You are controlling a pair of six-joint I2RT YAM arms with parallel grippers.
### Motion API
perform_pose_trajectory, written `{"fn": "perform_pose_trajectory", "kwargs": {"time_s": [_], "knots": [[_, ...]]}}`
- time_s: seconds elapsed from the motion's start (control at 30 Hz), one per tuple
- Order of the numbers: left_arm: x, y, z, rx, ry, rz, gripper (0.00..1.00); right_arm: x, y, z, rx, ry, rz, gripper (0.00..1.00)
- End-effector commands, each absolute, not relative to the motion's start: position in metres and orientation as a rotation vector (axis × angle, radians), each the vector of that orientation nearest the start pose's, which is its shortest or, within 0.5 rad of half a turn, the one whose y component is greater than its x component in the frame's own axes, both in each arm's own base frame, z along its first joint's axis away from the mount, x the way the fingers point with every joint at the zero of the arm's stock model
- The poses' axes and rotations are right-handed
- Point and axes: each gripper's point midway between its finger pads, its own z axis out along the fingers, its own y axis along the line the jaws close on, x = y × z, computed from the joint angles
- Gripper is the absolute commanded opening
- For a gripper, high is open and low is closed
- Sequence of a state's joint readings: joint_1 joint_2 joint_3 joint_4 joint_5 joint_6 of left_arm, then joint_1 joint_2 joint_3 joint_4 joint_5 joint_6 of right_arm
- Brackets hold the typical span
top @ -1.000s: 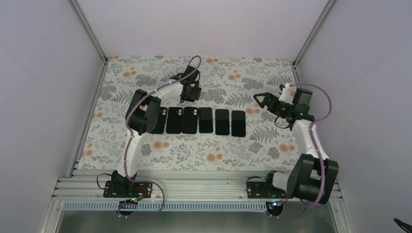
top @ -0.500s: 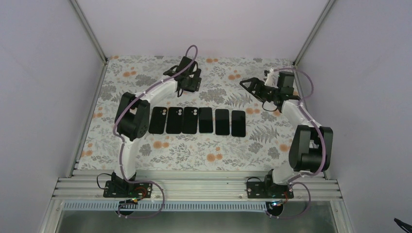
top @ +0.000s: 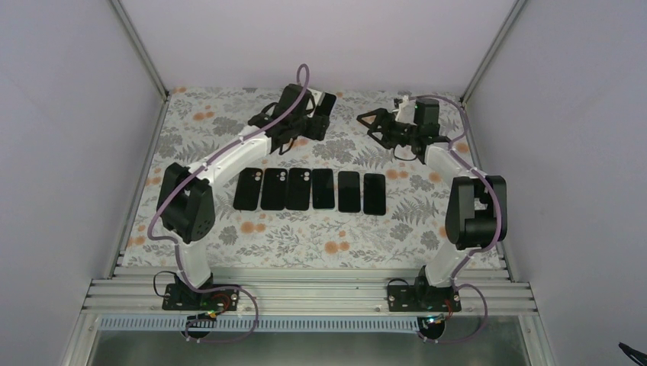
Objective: Take the phone out of the phone case
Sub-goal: Pick up the phone at the center of the board.
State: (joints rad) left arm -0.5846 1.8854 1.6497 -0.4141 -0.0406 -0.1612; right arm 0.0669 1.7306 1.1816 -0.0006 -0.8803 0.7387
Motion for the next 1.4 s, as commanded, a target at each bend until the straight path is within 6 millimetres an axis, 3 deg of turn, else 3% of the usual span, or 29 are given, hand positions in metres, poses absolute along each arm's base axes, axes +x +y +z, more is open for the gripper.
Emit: {"fn": "perform_pose_trajectory", "kwargs": {"time_s": [0.0,0.4,0.93,1.2,1.27,1.37], "knots": [[0.45,-0.324,0.264,0.499,2.047,-0.457,0.67,0.448,0.181,0.229,0.104,2.139,1.475,0.92],[0.427,-0.357,0.261,0.579,2.032,-0.511,0.67,0.441,0.196,0.242,0.038,2.111,1.511,0.78],[0.418,-0.38,0.269,0.61,2.006,-0.557,0.67,0.424,0.212,0.25,-0.017,2.093,1.553,0.4],[0.416,-0.386,0.279,0.611,1.992,-0.596,0.68,0.423,0.214,0.251,-0.027,2.087,1.56,0.14],[0.415,-0.385,0.279,0.617,1.994,-0.589,0.72,0.418,0.213,0.265,-0.054,2.057,1.552,0.06],[0.412,-0.383,0.279,0.651,2.014,-0.576,0.92,0.419,0.209,0.279,-0.083,2.023,1.536,0.04]]}}
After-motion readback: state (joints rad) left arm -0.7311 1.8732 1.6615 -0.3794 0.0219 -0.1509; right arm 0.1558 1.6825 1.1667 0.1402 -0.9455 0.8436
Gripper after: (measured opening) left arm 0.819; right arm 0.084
